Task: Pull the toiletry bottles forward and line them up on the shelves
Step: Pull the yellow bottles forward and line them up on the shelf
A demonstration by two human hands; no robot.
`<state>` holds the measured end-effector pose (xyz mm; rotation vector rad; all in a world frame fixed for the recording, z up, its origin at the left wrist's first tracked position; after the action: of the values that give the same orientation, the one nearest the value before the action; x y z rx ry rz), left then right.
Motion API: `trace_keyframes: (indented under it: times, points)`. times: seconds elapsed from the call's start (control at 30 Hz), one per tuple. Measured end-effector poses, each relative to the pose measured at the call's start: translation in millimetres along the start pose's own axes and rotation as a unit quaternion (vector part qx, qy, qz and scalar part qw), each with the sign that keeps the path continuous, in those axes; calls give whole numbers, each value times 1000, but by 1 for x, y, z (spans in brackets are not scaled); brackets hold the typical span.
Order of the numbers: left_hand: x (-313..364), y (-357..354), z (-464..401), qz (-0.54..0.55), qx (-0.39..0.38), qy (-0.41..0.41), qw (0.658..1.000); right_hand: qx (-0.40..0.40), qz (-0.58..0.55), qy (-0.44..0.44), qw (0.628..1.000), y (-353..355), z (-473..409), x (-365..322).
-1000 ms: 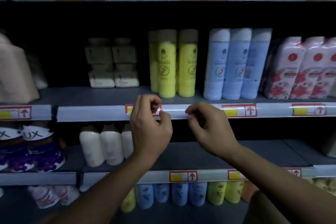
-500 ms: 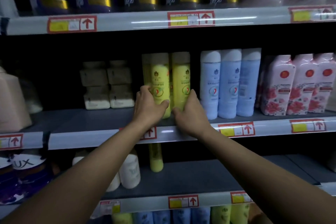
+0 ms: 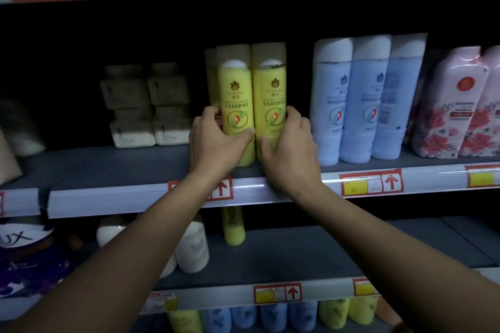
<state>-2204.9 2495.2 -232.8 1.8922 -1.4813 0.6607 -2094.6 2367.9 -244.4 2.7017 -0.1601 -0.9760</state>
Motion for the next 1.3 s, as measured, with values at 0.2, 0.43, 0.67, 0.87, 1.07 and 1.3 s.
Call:
trace_keyframes:
  times: [0.2, 0.43, 0.67, 0.87, 1.07, 1.3]
  points:
    - [6, 17, 8, 37, 6, 16, 999, -7, -7, -18, 1000, 8, 2, -5]
    - [21, 57, 34, 109, 58, -10, 992, 49, -97, -10, 994, 38, 17, -17]
    - [50, 114, 50, 121, 100, -76, 985, 95, -183, 3, 979, 85, 25, -33]
    - [45, 147, 76, 109, 94, -52, 988, 59, -184, 18, 981, 124, 59, -36]
    - [11, 156, 121, 79, 40, -6, 996, -35, -153, -4, 988, 121, 103, -5]
    - [-51, 142, 179, -6, -29, 10, 1000, -174, -73, 8, 982, 96, 159, 43]
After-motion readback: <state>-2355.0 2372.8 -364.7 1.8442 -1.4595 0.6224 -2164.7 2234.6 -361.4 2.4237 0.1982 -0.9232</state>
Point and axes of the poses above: each hand's wrist, its own z-axis away from the middle knuckle, its own y-axis out of the back of the hand, x = y × z, the point moved 5 cm from there along -z, towards the middle knuckle, and after that the axes turned 15 degrees about x, right-handed, at the moved point
